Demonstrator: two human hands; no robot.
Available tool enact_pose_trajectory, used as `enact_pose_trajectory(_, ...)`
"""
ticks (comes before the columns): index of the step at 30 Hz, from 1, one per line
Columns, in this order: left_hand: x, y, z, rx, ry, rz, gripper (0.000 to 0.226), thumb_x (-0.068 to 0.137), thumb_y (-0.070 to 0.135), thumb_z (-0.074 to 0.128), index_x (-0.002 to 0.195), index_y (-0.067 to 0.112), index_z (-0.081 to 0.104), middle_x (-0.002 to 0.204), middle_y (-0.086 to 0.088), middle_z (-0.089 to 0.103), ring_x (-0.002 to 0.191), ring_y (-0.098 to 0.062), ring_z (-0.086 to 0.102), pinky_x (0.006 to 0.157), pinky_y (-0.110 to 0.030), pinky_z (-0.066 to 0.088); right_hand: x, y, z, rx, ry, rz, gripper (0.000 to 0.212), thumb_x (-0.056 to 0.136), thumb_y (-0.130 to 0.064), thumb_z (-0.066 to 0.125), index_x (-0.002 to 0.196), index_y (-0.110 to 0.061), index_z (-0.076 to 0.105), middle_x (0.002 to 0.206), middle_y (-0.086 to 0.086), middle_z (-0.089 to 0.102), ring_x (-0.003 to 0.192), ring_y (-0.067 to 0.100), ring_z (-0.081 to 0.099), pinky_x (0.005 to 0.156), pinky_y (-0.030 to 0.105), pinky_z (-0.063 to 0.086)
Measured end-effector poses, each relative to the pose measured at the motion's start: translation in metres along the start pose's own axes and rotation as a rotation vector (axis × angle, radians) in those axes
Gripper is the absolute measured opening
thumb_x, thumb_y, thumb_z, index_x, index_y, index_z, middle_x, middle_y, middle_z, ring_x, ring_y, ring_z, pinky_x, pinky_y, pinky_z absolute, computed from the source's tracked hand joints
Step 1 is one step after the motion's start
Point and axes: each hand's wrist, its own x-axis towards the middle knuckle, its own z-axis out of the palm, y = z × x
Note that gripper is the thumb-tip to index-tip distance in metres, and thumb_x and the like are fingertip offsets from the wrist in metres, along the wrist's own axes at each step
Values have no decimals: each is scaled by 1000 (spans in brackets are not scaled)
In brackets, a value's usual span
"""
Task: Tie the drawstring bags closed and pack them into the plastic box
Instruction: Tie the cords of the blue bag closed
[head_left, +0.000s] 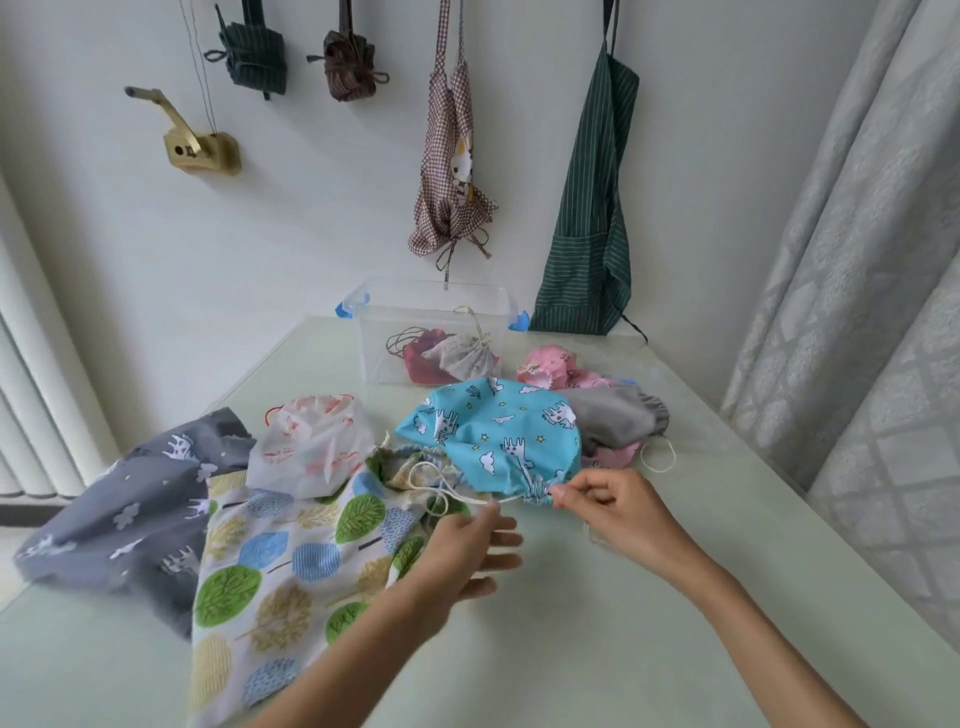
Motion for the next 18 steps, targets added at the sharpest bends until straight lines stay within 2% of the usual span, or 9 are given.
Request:
enact_pose_trajectory(2, 6, 6, 10, -317, 103, -58, 29, 97, 37, 48, 99, 14, 65, 89, 7, 70, 73, -4, 66, 50, -18, 39, 0, -4, 0, 22, 18, 3, 19, 86, -27, 66, 70, -19, 71, 62, -3, 69, 52, 1, 50, 53, 10, 36)
enact_pose_trajectory(4, 10, 10, 18, -531, 223, -58, 19, 94, 29, 56, 88, 14, 64, 86, 3, 69, 72, -5, 65, 50, -18, 40, 1, -7, -1, 35, 27, -7, 18, 86, -24, 66, 72, -14, 70, 52, -14, 62, 47, -6, 48, 53, 6, 34)
enact_pose_trajectory(8, 11, 10, 25, -613, 430, 128, 10, 88, 19, 66, 78, 17, 66, 79, 2, 69, 73, -7, 66, 56, -21, 45, 4, -8, -4, 1, 134, -58, 22, 78, -27, 75, 79, -13, 58, 40, -11, 33, 41, 4, 26, 45, 18, 22)
enact_pose_trajectory(10, 10, 14, 23, -643, 481, 224, 6, 85, 17, 69, 80, 15, 69, 76, 0, 72, 73, -9, 69, 57, -19, 51, 7, -8, -6, -56, 169, -112, 26, 73, -29, 78, 90, -26, 58, 42, -9, 23, 45, 8, 19, 47, 22, 19)
enact_pose_trajectory(12, 11, 24, 17, -657, 464, 320, 9, 86, 16, 67, 78, 15, 71, 72, 2, 74, 71, -6, 70, 55, -12, 53, 14, -8, -6, -94, 138, -159, 27, 74, -33, 77, 97, -37, 63, 43, -9, 21, 46, 8, 18, 47, 21, 17)
enact_pose_trajectory(14, 17, 37, 11, -661, 417, 377, 13, 89, 16, 62, 79, 14, 71, 74, 1, 74, 71, -5, 70, 58, -10, 54, 27, -8, -4, -132, 138, -173, 17, 77, -36, 75, 93, -36, 70, 38, -11, 27, 41, 5, 24, 45, 13, 17)
enact_pose_trajectory(16, 29, 55, 4, -652, 365, 416, 14, 93, 16, 58, 86, 11, 69, 81, -4, 73, 76, -9, 70, 63, -11, 55, 46, -11, -3, -154, 184, -163, 20, 78, -38, 73, 95, -28, 74, 43, -23, 48, 44, -5, 46, 48, 8, 35)
enact_pose_trajectory(17, 37, 65, 0, -627, 347, 441, 15, 94, 16, 56, 87, 11, 69, 83, -4, 73, 78, -9, 70, 63, -11, 55, 56, -14, -4, -176, 211, -158, 24, 78, -40, 71, 98, -26, 74, 58, -26, 62, 58, -9, 59, 58, 10, 47)
enact_pose_trajectory(18, 45, 75, -4, -598, 338, 468, 16, 94, 17, 55, 87, 13, 69, 82, -2, 73, 79, -9, 70, 63, -11, 55, 66, -16, -4, -220, 238, -159, 25, 80, -41, 69, 100, -27, 74, 78, -22, 71, 73, -7, 65, 69, 19, 54)
